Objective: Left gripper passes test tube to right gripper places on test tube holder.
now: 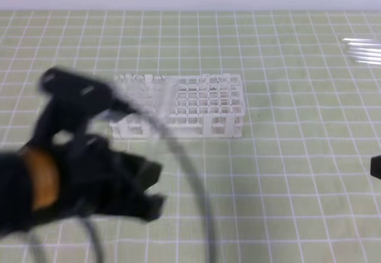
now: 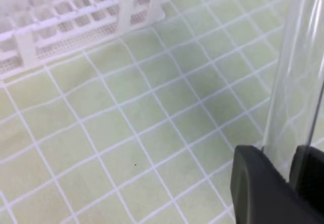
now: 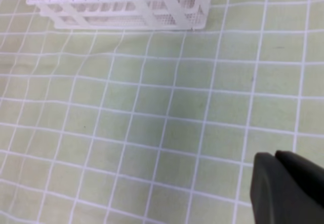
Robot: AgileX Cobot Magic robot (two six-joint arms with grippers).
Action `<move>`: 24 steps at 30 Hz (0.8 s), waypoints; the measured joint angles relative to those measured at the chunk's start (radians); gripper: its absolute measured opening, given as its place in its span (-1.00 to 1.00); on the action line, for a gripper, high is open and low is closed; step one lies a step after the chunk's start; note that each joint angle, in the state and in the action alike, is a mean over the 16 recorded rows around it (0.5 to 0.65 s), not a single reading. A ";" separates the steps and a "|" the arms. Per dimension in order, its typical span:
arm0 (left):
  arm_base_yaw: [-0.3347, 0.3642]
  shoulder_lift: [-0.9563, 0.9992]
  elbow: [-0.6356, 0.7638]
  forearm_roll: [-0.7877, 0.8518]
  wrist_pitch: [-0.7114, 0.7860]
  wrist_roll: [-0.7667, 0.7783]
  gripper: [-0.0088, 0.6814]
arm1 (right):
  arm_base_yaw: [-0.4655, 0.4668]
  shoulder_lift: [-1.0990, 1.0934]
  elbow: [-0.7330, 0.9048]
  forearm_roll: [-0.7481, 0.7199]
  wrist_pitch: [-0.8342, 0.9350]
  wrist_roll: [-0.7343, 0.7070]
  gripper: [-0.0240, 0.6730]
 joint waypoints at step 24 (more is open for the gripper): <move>0.016 -0.419 0.656 0.124 -0.815 -0.065 -0.80 | 0.488 0.242 -0.275 0.037 -0.260 -0.071 -0.98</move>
